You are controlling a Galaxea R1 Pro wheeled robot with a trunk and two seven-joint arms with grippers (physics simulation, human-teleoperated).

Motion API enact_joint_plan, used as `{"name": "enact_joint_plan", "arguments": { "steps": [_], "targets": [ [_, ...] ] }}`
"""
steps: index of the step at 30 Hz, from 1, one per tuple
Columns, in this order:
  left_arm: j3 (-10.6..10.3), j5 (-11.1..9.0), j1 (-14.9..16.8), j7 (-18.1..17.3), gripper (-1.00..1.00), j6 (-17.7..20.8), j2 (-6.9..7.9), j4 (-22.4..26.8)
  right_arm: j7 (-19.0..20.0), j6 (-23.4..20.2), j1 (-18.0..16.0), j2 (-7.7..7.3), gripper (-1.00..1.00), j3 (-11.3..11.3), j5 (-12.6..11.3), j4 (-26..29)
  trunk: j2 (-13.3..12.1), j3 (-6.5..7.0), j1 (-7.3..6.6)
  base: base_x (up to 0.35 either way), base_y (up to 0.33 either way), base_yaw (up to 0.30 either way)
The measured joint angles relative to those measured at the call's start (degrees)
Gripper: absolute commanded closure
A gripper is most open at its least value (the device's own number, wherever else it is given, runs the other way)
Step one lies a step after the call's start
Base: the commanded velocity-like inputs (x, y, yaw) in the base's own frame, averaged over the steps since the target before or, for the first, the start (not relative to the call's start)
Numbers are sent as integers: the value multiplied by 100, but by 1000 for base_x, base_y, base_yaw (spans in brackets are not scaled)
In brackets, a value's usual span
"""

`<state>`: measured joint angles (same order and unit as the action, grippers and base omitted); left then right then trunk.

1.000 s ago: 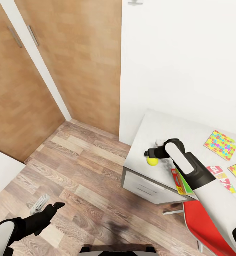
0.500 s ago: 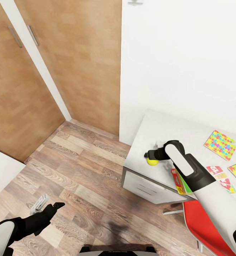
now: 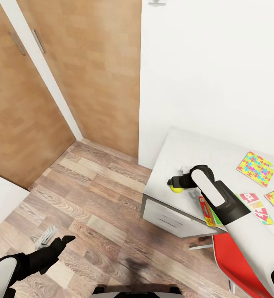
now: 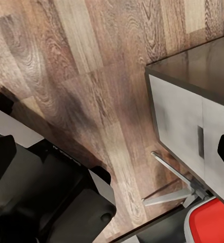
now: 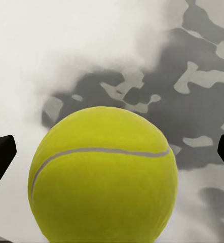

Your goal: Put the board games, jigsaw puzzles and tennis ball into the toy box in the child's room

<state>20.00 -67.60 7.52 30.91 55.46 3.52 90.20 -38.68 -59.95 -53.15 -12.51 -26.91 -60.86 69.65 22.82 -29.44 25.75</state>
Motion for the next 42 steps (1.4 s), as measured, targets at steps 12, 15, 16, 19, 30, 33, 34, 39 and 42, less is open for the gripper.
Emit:
{"name": "enact_joint_plan", "arguments": {
  "steps": [12,15,16,19,30,33,34,39,42],
  "targets": [
    [0,0,0,-2,-100,0,0,0,1,0,10,6,-100,0,-3,0,0,0,0,0,0,0],
    [0,0,0,-2,-100,0,0,0,0,0,11,7,-100,0,-3,0,0,0,0,0,0,0],
    [0,0,0,-2,-100,0,0,0,1,0,12,7,-100,0,-3,0,0,0,0,0,0,0],
    [0,0,0,-3,-100,0,0,0,2,0,14,6,-100,0,-3,0,0,0,0,0,0,0],
    [0,0,0,-9,-100,0,0,0,1,0,13,3,-100,3,-3,0,0,0,0,0,0,0],
    [0,0,0,-10,-100,0,0,0,0,0,13,4,-100,4,-3,0,0,0,0,0,0,0],
    [0,0,0,-10,-100,0,0,0,0,0,13,3,-100,5,-3,0,0,0,0,0,0,0],
    [0,0,0,-11,-100,0,0,0,5,-1,13,5,100,7,3,0,0,0,0,0,0,0],
    [0,0,0,-11,-100,0,0,0,5,-1,12,7,100,8,20,-3,0,0,0,0,0,0]
  ]
}}
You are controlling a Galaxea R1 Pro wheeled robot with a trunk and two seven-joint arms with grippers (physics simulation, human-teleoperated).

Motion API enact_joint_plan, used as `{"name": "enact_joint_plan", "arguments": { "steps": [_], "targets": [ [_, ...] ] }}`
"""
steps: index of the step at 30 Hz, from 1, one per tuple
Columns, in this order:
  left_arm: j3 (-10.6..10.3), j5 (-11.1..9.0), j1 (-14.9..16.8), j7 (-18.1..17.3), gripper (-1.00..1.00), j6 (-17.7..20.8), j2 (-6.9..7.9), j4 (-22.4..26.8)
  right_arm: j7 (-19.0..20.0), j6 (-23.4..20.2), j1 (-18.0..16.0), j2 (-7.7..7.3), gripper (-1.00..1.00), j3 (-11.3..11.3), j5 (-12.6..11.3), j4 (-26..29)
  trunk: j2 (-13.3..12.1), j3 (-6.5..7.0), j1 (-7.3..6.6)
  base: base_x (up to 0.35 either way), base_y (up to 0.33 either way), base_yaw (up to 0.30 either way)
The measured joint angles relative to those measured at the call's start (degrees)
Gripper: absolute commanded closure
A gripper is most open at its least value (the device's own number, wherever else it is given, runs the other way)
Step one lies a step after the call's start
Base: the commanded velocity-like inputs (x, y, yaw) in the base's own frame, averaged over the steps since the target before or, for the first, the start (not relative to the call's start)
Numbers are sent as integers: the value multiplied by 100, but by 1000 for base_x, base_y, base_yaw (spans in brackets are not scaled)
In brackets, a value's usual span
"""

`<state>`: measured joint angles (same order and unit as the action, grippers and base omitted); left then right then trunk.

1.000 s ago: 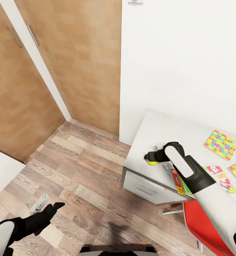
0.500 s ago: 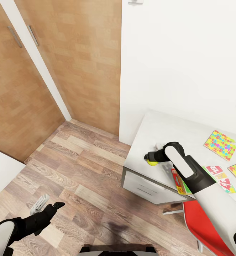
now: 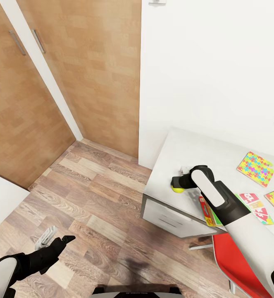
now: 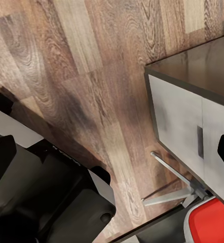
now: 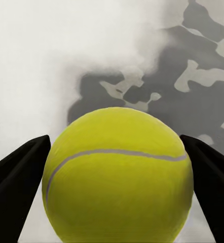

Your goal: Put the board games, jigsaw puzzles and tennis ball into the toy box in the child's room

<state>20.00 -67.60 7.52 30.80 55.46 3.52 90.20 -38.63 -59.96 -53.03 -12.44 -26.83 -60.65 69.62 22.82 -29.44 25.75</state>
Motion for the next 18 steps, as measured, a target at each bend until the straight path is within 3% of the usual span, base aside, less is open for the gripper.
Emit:
{"name": "enact_joint_plan", "arguments": {
  "steps": [18],
  "targets": [
    [5,-10,-21,-8,-100,0,7,0,1,0,-1,1,100,1,20,-87,0,0,0,0,0,0]
  ]
}}
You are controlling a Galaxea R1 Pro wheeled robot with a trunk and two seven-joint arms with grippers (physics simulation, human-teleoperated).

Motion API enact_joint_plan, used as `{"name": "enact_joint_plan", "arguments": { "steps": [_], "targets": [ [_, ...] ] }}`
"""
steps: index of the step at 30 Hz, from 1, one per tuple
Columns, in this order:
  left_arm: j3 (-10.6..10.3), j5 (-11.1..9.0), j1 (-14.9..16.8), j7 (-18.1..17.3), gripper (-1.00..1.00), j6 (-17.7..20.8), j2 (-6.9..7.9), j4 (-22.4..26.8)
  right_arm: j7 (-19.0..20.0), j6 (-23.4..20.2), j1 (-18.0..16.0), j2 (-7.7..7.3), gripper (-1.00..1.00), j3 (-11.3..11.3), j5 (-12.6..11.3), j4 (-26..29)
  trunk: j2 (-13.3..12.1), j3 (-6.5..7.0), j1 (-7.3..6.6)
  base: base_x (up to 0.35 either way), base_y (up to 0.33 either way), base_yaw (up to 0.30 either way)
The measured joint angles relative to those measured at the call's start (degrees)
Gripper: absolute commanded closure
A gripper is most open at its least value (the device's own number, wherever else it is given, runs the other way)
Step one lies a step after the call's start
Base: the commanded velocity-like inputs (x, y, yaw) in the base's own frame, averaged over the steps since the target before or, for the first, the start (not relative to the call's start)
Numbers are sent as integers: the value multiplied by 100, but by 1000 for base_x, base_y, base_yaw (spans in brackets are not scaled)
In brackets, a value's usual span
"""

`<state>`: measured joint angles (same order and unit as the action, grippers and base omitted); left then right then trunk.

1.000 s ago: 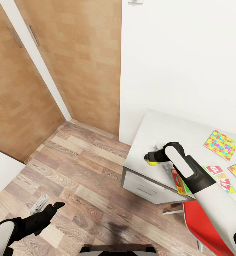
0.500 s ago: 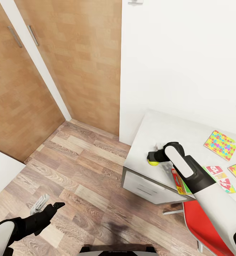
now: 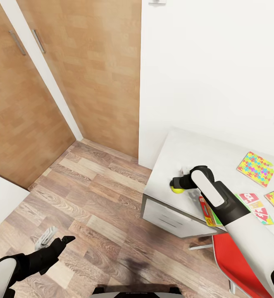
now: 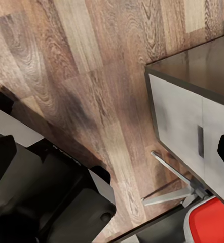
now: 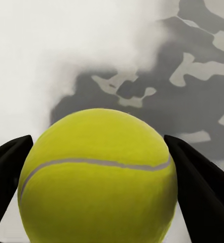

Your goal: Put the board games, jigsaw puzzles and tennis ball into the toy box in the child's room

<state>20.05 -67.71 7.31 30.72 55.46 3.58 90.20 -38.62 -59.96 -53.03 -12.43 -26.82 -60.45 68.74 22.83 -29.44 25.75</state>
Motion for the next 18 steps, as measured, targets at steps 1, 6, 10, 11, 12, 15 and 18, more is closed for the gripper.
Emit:
{"name": "enact_joint_plan", "arguments": {
  "steps": [1,6,10,11,12,15,18],
  "targets": [
    [1,-3,-3,0,-100,0,0,0,-5,1,0,0,100,0,-6,-1,0,0,0,0,0,0],
    [-1,-28,-10,-4,-100,0,2,0,-2,4,1,-7,100,0,-46,-3,0,0,0,0,0,0],
    [-5,-46,-12,-7,-100,0,-3,0,0,1,1,-29,100,11,-60,2,-1,0,0,0,0,0],
    [-10,-49,-13,-8,-100,0,-5,0,0,1,1,-34,100,17,-64,10,-1,0,0,0,0,0],
    [-16,-51,-13,-8,-100,0,-7,0,0,1,1,-39,100,24,-66,23,-1,0,0,0,0,0],
    [-30,-57,-10,-12,-100,0,-17,0,0,1,1,-47,100,39,-74,48,-1,0,0,0,0,0],
    [-44,-67,26,-18,-100,-1,-29,4,1,1,1,-61,100,61,-84,84,-1,0,0,0,0,0]
  ]
}}
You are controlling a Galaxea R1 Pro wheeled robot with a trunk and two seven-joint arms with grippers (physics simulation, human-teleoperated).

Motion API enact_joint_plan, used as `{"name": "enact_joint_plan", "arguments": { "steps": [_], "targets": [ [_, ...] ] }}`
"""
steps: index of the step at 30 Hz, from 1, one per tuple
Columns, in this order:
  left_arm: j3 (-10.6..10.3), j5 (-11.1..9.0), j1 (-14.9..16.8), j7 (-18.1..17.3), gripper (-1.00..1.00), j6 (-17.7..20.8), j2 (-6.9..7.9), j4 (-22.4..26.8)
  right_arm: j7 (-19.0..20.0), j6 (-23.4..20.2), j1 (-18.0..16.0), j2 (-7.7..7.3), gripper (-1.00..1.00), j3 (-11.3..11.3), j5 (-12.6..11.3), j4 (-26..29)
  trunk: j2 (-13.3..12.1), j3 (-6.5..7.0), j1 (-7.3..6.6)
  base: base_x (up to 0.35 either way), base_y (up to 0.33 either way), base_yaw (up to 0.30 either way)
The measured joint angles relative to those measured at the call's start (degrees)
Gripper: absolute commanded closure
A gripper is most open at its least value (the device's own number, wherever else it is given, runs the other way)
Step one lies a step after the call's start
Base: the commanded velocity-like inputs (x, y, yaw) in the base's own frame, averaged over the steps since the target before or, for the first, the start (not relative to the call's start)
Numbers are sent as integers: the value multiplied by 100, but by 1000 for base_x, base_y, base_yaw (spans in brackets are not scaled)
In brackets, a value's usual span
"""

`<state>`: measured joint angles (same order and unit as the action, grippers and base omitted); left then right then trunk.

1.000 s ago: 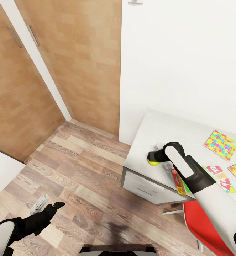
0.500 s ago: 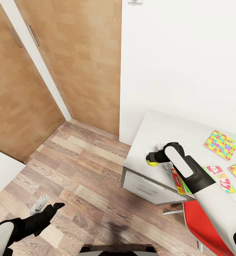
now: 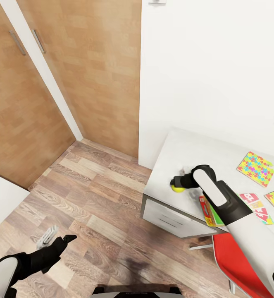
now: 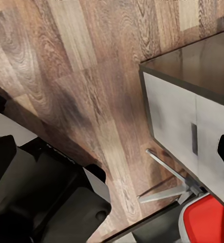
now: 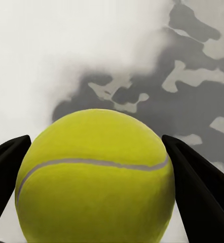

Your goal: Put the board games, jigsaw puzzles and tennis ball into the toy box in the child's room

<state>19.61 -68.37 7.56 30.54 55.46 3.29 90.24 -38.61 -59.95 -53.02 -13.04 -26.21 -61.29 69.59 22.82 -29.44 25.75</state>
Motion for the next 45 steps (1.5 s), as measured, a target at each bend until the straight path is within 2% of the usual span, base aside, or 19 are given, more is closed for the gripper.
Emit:
{"name": "enact_joint_plan", "arguments": {
  "steps": [3,9,12,13,16,17,20,21,24,25,28,29,34,35,39,41,44,45],
  "targets": [
    [-8,-5,60,-5,-100,-1,-8,5,0,0,-1,-23,100,14,-6,54,0,0,0,0,0,0],
    [-31,-18,396,-18,-100,10,-28,21,0,0,-8,-111,100,49,-13,472,0,0,0,0,0,0],
    [-67,-38,698,-52,-100,16,-52,51,1,4,-36,-149,100,61,-18,997,0,0,0,0,0,0],
    [-68,-27,703,-52,-100,20,-52,51,1,1,-36,-150,100,61,-14,1005,0,0,0,0,0,0],
    [-171,-132,1088,-121,-100,48,-101,81,1,2,-66,-232,100,98,-20,1582,1,1,0,0,0,0],
    [-172,-116,1094,-122,-100,54,-101,81,1,1,-66,-233,100,99,-23,1588,0,0,0,0,0,0],
    [-382,-351,1403,-171,-100,75,-150,125,28,2,-133,-347,100,249,-25,1934,0,0,0,0,0,0],
    [-385,-338,1407,-172,-100,79,-150,125,28,2,-134,-348,100,251,-37,1937,0,0,0,0,0,0],
    [-698,-644,1619,-200,-100,84,-189,148,59,2,-310,-419,100,435,-40,2113,0,0,0,0,0,0],
    [-701,-633,1621,-201,-100,88,-189,148,60,2,-312,-419,100,436,-52,2115,0,0,0,0,0,0],
    [-975,-882,1843,-218,-100,92,-213,160,126,2,-520,-455,100,571,-52,2205,0,0,0,0,0,0],
    [-977,-873,1845,-218,-100,95,-213,160,128,2,-522,-455,100,572,-60,2206,0,0,0,0,0,0],
    [-1346,-1062,2078,-323,-100,101,-233,169,385,2,-937,-521,100,842,-59,2270,0,0,0,0,0,-12],
    [-1348,-1056,2079,-324,-100,103,-233,169,387,2,-940,-522,100,843,-70,2270,0,0,0,0,0,-62],
    [-1503,-1113,2151,-531,-100,107,-232,172,643,1,-1238,-660,100,1107,-61,2290,0,0,0,0,0,-148],
    [-1525,-1121,2160,-598,-100,111,-229,172,708,2,-1304,-705,100,1188,-85,2293,0,0,0,0,0,-197],
    [-1563,-1158,2169,-882,-100,125,-208,174,918,1,-1434,-861,100,1402,-140,2298,0,0,0,0,0,-229],
    [-1564,-1155,2169,-886,-100,126,-208,174,921,2,-1435,-863,100,1404,-153,2298,0,0,0,0,0,-242]
  ]
}}
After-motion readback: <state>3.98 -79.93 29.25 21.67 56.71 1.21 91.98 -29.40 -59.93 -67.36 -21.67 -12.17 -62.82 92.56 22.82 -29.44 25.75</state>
